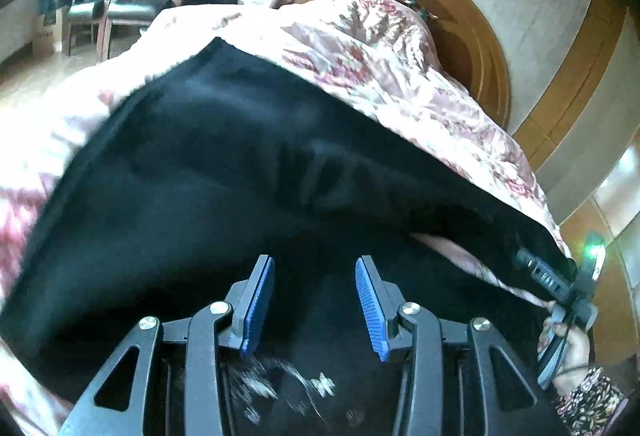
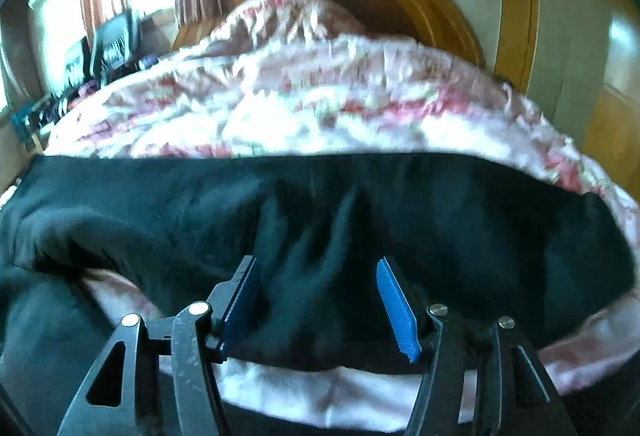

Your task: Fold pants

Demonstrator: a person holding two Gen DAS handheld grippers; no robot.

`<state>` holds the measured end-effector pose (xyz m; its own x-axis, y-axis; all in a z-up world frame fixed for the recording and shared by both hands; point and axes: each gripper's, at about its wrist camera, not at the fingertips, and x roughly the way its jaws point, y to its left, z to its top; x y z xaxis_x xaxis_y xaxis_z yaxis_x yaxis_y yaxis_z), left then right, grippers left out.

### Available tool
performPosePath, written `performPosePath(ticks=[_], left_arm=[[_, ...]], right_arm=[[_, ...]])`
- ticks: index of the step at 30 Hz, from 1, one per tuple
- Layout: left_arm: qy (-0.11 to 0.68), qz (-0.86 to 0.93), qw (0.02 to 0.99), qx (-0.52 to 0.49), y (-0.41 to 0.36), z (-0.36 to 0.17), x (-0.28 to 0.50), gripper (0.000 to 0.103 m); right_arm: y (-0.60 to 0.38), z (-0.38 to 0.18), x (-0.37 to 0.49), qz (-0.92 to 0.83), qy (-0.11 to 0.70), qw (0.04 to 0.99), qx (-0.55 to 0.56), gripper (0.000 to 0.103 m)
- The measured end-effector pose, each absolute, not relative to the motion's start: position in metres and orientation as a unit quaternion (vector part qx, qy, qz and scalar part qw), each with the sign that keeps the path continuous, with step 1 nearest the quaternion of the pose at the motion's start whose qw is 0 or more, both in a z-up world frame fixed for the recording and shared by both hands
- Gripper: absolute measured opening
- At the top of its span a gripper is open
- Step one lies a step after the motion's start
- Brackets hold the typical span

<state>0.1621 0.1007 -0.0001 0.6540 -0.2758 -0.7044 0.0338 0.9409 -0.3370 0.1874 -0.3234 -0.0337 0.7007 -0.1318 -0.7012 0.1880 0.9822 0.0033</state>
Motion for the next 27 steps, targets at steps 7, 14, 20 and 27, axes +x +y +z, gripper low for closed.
performPosePath(ticks=[7, 14, 20, 27], left_arm=[[0.400, -0.035, 0.901, -0.167, 0.144, 0.026, 0.243, 0.043], [0.342, 0.036, 0.918, -0.200, 0.191, 0.040, 0.316, 0.043], [0.396, 0.051, 0.910, -0.113, 0.186, 0.023, 0.374, 0.043], [0.406, 0.055, 0.908, -0.082, 0.181, 0.013, 0.410, 0.043]], right_arm=[[-0.332, -0.064, 0.192, -0.083, 0.386, 0.916, 0.062, 0.070], [-0.327, -0.065, 0.192, -0.081, 0.383, 0.918, 0.056, 0.073], [-0.327, -0.065, 0.192, -0.081, 0.379, 0.920, 0.056, 0.073], [-0.326, -0.067, 0.191, -0.084, 0.372, 0.923, 0.052, 0.074]])
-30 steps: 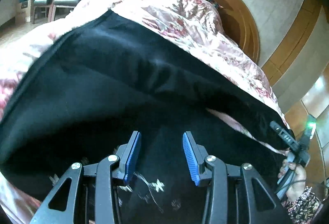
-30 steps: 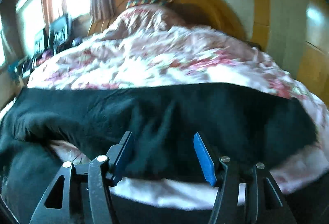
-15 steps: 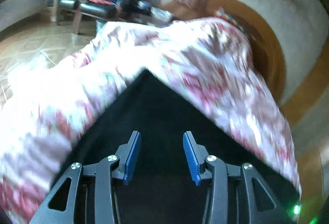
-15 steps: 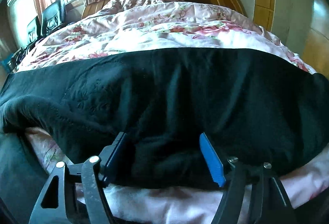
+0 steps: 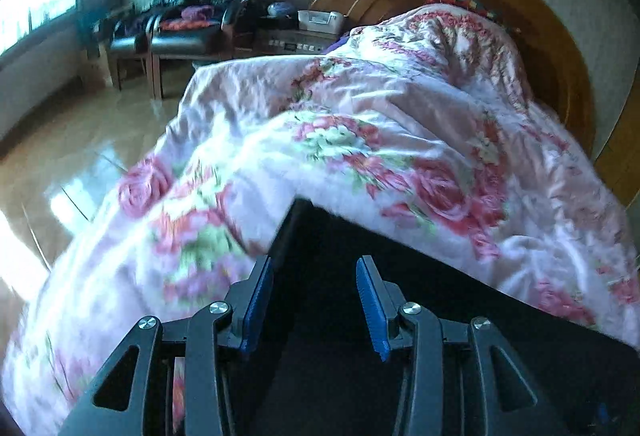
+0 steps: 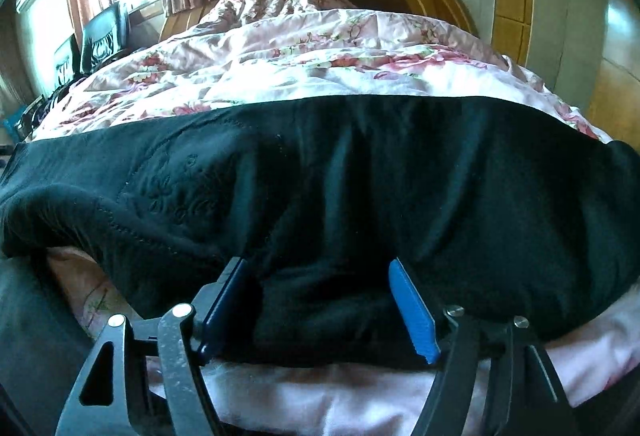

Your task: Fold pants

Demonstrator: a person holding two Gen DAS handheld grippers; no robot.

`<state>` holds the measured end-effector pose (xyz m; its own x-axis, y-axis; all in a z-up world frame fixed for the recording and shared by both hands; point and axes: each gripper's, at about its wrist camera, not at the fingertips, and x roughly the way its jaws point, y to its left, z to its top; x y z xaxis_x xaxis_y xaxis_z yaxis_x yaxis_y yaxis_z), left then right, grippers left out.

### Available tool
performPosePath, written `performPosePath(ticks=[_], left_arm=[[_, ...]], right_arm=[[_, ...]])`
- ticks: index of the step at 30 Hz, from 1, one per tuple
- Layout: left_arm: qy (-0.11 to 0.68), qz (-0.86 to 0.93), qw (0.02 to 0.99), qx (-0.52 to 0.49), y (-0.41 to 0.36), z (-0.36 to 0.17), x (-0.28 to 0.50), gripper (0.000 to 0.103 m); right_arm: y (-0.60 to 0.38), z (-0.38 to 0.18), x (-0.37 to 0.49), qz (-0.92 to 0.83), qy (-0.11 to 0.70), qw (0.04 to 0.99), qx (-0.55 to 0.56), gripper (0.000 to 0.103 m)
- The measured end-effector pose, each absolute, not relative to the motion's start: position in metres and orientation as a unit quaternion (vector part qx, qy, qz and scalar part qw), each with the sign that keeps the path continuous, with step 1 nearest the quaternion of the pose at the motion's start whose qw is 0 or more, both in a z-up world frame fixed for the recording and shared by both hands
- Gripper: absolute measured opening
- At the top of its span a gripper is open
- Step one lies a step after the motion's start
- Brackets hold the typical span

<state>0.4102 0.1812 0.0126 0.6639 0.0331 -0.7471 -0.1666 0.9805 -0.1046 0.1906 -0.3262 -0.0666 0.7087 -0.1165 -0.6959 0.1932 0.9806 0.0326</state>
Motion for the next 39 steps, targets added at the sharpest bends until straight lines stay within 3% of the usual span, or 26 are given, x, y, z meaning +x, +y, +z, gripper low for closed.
performPosePath(ticks=[11, 13, 16, 30, 39], left_arm=[[0.399, 0.064, 0.913, -0.062, 0.179, -0.022, 0.424, 0.042], [0.396, 0.065, 0.915, -0.053, 0.176, -0.025, 0.421, 0.023], [0.383, 0.058, 0.920, -0.061, 0.176, -0.020, 0.414, 0.010], [0.295, 0.013, 0.948, -0.121, 0.163, 0.015, 0.285, 0.008], [0.301, 0.025, 0.932, -0.203, 0.177, -0.029, 0.179, 0.004]], right_arm=[[-0.328, -0.069, 0.190, -0.080, 0.363, 0.926, 0.060, 0.074], [-0.328, -0.069, 0.190, -0.081, 0.361, 0.927, 0.059, 0.074], [-0.327, -0.070, 0.190, -0.083, 0.357, 0.929, 0.057, 0.075], [-0.326, -0.070, 0.190, -0.085, 0.357, 0.929, 0.054, 0.075], [-0.324, -0.068, 0.191, -0.092, 0.364, 0.926, 0.044, 0.075]])
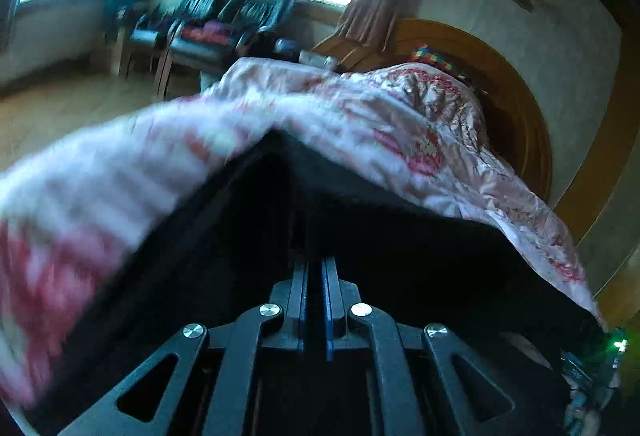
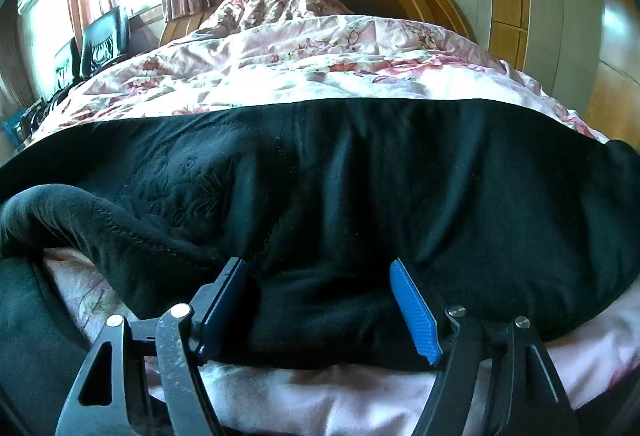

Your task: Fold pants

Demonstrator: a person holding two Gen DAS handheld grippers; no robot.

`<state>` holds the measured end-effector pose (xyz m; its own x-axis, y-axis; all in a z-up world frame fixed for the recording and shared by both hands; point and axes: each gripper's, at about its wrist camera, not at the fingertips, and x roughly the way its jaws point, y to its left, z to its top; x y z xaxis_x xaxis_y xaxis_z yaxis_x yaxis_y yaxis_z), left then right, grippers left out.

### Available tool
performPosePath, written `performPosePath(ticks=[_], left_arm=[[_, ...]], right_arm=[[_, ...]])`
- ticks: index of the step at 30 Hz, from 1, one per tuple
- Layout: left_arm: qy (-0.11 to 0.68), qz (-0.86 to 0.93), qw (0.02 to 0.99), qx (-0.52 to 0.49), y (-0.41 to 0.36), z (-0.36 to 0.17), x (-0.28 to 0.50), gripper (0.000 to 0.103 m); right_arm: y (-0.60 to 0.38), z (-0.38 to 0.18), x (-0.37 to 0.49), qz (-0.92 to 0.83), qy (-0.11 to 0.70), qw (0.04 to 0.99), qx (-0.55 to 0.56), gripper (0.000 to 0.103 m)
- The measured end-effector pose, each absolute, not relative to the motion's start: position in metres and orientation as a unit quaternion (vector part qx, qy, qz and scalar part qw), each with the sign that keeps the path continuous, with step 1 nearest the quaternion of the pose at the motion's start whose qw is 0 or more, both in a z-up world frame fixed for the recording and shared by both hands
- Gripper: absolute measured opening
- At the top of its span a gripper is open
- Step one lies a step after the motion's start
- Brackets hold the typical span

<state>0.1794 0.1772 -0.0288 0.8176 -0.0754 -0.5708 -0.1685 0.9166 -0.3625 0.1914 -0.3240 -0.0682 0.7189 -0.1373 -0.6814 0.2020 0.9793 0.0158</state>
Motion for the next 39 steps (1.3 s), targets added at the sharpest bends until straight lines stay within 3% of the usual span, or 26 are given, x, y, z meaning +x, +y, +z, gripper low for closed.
performPosePath(ticks=[6, 8, 10, 12, 13, 20, 21, 22, 27, 30, 39], left_arm=[[0.292, -0.010, 0.912, -0.288, 0.191, -0.052, 0.150, 0.004], [0.296, -0.034, 0.906, -0.301, 0.190, -0.045, 0.153, 0.008], [0.282, -0.047, 0.915, -0.285, 0.185, -0.025, 0.157, 0.040], [0.260, -0.058, 0.925, -0.271, 0.180, -0.008, 0.163, 0.055], [0.264, -0.070, 0.924, -0.268, 0.178, -0.003, 0.172, 0.057], [0.317, -0.040, 0.890, -0.325, 0.188, -0.016, 0.228, 0.055], [0.320, -0.034, 0.885, -0.337, 0.191, -0.017, 0.230, 0.044], [0.320, -0.031, 0.878, -0.355, 0.195, -0.019, 0.231, 0.026], [0.315, -0.051, 0.884, -0.342, 0.195, -0.012, 0.225, 0.016], [0.310, -0.043, 0.904, -0.292, 0.186, -0.004, 0.220, 0.014], [0.318, -0.045, 0.905, -0.278, 0.183, -0.007, 0.208, 0.011]], right_arm=[[-0.316, -0.067, 0.195, -0.112, 0.382, 0.917, 0.010, 0.079], [-0.316, -0.067, 0.195, -0.113, 0.383, 0.917, 0.009, 0.080], [-0.316, -0.068, 0.194, -0.113, 0.383, 0.917, 0.010, 0.081], [-0.315, -0.068, 0.194, -0.115, 0.382, 0.917, 0.007, 0.081], [-0.314, -0.068, 0.193, -0.117, 0.382, 0.917, 0.005, 0.081], [-0.315, -0.068, 0.194, -0.116, 0.382, 0.917, 0.007, 0.081], [-0.315, -0.068, 0.194, -0.116, 0.382, 0.917, 0.006, 0.081], [-0.316, -0.068, 0.194, -0.116, 0.382, 0.917, 0.005, 0.081], [-0.316, -0.069, 0.194, -0.115, 0.381, 0.917, 0.007, 0.081], [-0.315, -0.069, 0.194, -0.116, 0.381, 0.917, 0.006, 0.081], [-0.314, -0.068, 0.194, -0.116, 0.381, 0.917, 0.006, 0.081]])
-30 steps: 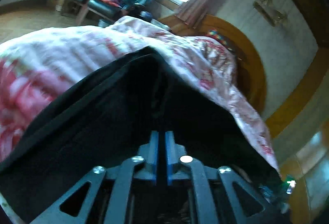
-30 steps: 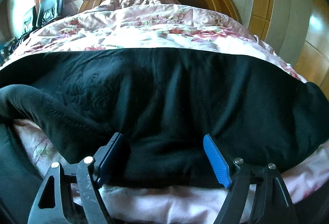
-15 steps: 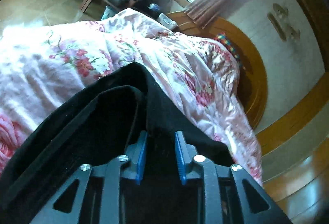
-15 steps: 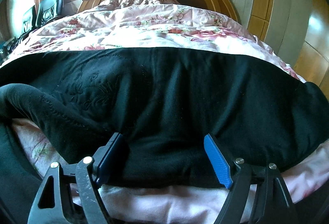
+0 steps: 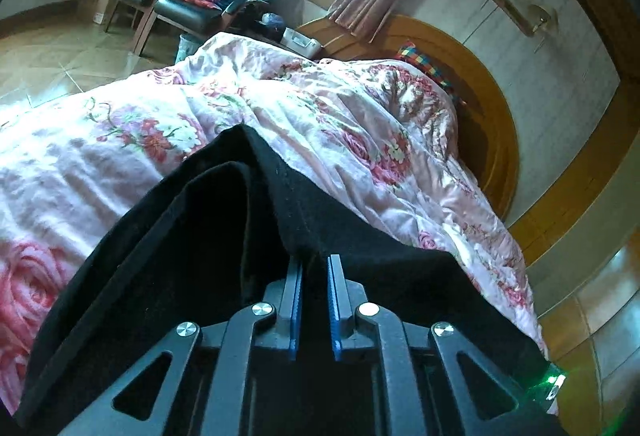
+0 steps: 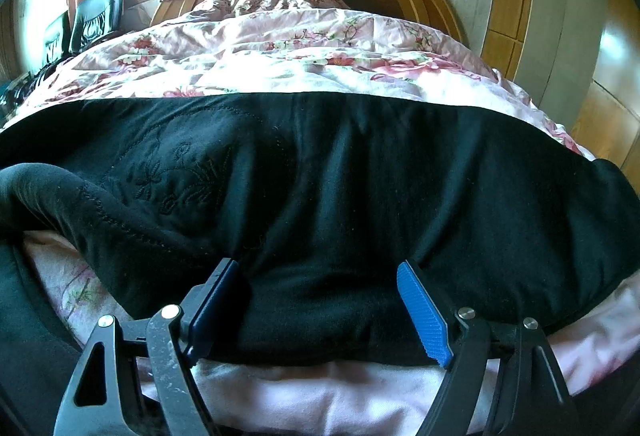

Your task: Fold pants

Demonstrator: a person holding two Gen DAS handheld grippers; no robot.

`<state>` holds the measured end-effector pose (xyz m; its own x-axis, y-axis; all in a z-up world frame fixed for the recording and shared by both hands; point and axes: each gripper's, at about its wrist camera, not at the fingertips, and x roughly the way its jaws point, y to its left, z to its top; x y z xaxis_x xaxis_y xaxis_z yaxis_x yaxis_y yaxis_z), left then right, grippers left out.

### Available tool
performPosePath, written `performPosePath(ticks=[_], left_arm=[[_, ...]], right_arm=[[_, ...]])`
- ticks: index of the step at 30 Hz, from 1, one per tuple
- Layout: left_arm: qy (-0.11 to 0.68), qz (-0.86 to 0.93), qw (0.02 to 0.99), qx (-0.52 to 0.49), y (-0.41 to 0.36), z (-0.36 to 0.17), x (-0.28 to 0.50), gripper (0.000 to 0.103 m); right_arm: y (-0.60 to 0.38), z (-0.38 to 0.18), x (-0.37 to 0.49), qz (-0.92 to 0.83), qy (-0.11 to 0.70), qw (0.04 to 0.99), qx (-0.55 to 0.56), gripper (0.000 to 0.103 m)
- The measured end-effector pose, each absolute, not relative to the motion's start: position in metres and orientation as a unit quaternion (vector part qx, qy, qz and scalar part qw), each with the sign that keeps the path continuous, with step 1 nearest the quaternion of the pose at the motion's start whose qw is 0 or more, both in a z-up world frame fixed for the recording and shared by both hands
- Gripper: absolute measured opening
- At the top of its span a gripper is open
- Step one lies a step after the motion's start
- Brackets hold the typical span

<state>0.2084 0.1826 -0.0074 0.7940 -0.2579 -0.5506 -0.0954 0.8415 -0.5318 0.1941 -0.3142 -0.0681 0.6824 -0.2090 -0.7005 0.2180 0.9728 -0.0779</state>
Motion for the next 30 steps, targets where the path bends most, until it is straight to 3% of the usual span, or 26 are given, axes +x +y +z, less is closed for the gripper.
performPosePath(ticks=[11, 30], left_arm=[[0.325, -0.045, 0.925, -0.189, 0.153, 0.000, 0.175, 0.010], [0.342, -0.040, 0.924, -0.164, 0.151, -0.010, 0.128, 0.010]], right_arm=[[-0.314, -0.068, 0.194, -0.117, 0.382, 0.917, 0.006, 0.081], [-0.307, -0.067, 0.202, -0.145, 0.414, 0.898, -0.030, 0.089]])
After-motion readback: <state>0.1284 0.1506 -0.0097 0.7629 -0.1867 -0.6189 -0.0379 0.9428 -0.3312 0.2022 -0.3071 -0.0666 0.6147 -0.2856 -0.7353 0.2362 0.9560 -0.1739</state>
